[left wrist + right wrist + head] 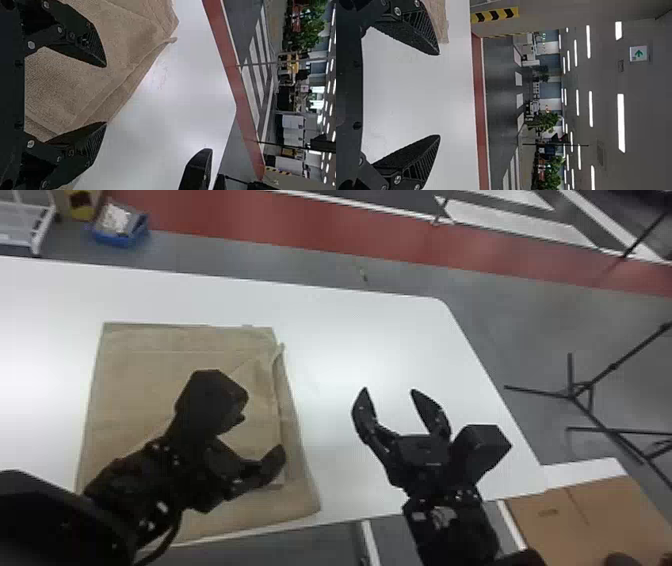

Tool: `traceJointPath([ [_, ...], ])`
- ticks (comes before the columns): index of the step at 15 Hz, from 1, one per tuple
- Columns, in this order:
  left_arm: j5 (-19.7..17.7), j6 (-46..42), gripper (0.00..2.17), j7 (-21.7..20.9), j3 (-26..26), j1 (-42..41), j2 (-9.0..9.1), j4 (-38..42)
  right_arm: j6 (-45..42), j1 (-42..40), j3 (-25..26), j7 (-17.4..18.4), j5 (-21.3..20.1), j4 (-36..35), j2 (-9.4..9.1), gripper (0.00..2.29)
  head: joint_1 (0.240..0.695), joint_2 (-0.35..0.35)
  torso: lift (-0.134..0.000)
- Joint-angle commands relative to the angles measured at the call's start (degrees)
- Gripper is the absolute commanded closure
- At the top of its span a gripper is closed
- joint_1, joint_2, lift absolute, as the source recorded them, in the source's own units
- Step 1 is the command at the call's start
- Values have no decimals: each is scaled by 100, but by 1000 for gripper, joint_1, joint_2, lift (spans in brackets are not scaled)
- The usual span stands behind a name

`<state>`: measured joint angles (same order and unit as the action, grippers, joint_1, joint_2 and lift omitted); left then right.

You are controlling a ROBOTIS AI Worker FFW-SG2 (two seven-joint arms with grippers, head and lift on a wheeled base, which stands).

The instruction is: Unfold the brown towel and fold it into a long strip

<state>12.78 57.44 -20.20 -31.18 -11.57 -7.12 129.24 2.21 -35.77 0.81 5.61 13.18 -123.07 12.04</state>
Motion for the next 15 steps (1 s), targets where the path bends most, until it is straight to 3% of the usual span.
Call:
traceJointPath([
  [1, -117, -87, 6, 245, 183, -47, 0, -13, -14, 9, -2, -174, -123, -24, 0, 140, 695, -350, -123],
  [5, -601, -351, 26, 746, 948, -73, 35, -101, 39, 0, 51, -1150, -756, -103, 26, 140, 695, -331, -123],
  [8, -1040, -597, 29, 1106, 1712, -170, 70, -127, 179, -26, 42, -1791, -1617, -270, 88, 124, 695, -228, -123],
  [10, -1506, -685, 33, 1370, 2196, -293, 70, -83, 636, -26, 16, -2398, -2496, -490, 167, 120, 695, -169, -123],
  [12, -1779, -808, 36, 1423, 2556, -407, 79, -4, 882, -26, -19, -2960, -3085, -675, 264, 120, 695, -84, -123],
  [15, -1902, -861, 49, 1440, 2749, -477, 88, 40, 1269, -62, -19, -3716, -3753, -965, 369, 127, 695, -21, -123],
])
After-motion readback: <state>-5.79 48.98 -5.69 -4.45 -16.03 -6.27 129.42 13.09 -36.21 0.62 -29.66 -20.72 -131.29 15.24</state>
